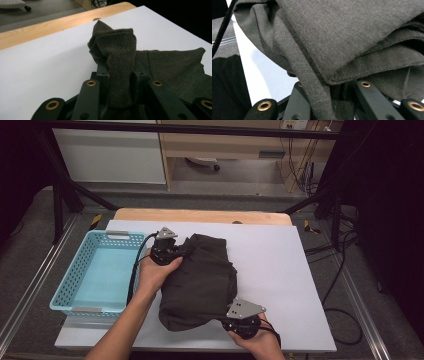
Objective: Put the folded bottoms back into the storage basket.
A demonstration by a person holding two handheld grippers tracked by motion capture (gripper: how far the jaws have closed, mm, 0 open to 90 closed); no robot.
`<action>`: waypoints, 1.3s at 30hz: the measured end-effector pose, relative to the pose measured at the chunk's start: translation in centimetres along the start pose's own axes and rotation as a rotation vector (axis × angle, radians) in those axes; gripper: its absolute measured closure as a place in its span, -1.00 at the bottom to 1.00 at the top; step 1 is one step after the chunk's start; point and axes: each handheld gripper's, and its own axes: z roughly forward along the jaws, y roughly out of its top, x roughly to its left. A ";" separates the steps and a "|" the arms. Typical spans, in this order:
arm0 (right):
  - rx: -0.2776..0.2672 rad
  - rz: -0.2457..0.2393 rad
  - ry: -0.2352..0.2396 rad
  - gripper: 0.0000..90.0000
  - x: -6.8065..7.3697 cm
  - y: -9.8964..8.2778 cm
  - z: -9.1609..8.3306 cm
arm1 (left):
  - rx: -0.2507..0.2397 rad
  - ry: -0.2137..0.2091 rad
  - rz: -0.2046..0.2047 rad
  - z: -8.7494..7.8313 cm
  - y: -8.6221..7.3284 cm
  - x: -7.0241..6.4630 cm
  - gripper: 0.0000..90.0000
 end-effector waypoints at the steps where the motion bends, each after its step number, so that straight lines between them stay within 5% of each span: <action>1: -0.006 0.001 0.005 0.68 -0.1 0.3 0.1 | 0.000 0.002 0.001 -0.2 0.2 0.1 0.61; 15: -0.073 0.029 0.051 0.69 -1.0 1.6 1.2 | -0.003 0.029 0.016 -2.2 2.0 1.0 0.61; 39: -0.130 0.035 0.162 0.69 -0.6 6.4 2.7 | 0.009 0.077 0.003 -8.3 5.0 2.4 0.61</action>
